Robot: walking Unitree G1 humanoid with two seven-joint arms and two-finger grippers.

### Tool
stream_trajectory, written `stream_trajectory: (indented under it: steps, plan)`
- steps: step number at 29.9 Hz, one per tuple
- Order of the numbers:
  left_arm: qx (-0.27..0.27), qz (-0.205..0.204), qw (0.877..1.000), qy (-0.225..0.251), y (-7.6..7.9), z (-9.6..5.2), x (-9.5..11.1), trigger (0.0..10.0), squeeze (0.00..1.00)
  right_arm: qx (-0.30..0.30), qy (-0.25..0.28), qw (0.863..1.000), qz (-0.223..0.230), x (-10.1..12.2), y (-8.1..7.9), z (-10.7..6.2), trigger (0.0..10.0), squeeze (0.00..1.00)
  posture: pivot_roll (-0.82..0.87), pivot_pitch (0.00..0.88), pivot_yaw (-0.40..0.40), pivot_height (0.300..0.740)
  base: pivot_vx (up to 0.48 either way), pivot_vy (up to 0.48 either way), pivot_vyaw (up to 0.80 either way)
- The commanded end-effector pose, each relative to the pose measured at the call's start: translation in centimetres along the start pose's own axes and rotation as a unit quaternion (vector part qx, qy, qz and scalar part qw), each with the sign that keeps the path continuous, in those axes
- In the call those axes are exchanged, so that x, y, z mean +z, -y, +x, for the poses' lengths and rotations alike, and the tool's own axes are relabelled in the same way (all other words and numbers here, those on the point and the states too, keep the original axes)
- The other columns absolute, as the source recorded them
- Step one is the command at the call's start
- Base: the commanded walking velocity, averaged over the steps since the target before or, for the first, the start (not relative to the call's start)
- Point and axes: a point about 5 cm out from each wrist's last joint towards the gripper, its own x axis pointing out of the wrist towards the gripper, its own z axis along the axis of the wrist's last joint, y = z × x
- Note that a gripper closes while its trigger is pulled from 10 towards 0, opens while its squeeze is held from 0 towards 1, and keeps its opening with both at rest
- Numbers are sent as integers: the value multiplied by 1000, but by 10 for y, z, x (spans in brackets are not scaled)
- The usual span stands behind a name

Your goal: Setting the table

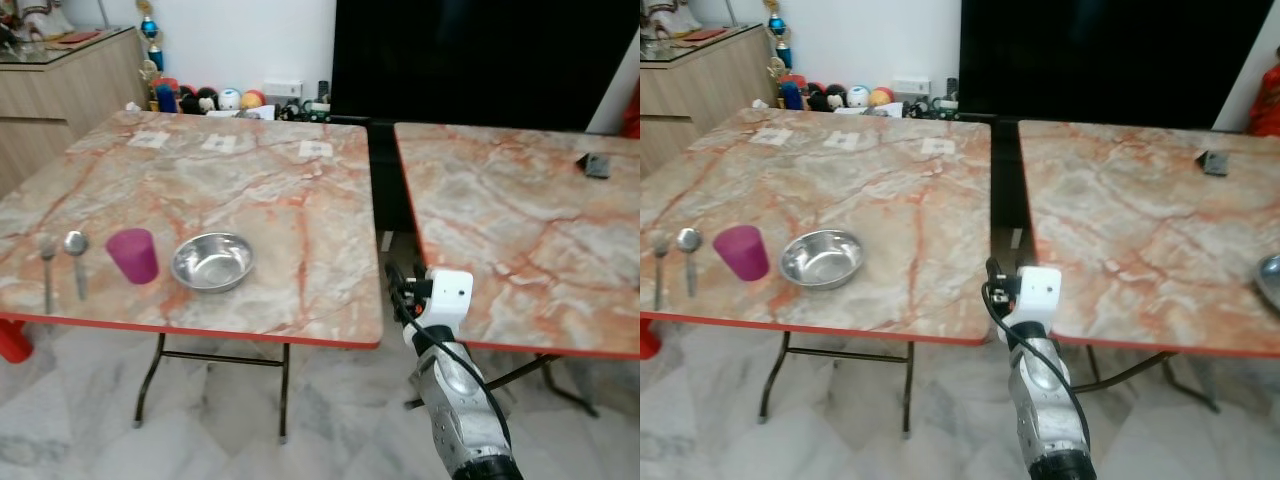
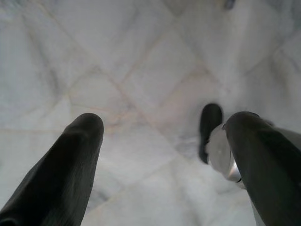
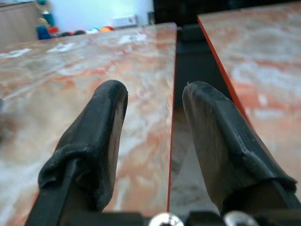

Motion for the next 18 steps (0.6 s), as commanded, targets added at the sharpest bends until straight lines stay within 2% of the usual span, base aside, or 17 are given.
stream_trajectory:
  steps: [1, 15, 18]
  plan:
    - [0, 5, 1000, -9, -1, -1, -5, 10000, 0, -8, -6, 1000, 3, -3, 3, -2, 10000, 0, 22, 0, -27, 740, 0, 480, 0]
    - [0, 4, 1000, -9, 0, -1, -5, 10000, 0, -6, -7, 1000, 4, -5, 2, -1, 10000, 0, 27, 0, -29, 740, 0, 480, 0]
    - [0, 4, 1000, -8, 0, -1, -4, 10000, 0, -6, -8, 1000, 4, -6, 1, -2, 10000, 0, 29, 0, -31, 740, 0, 330, 0]
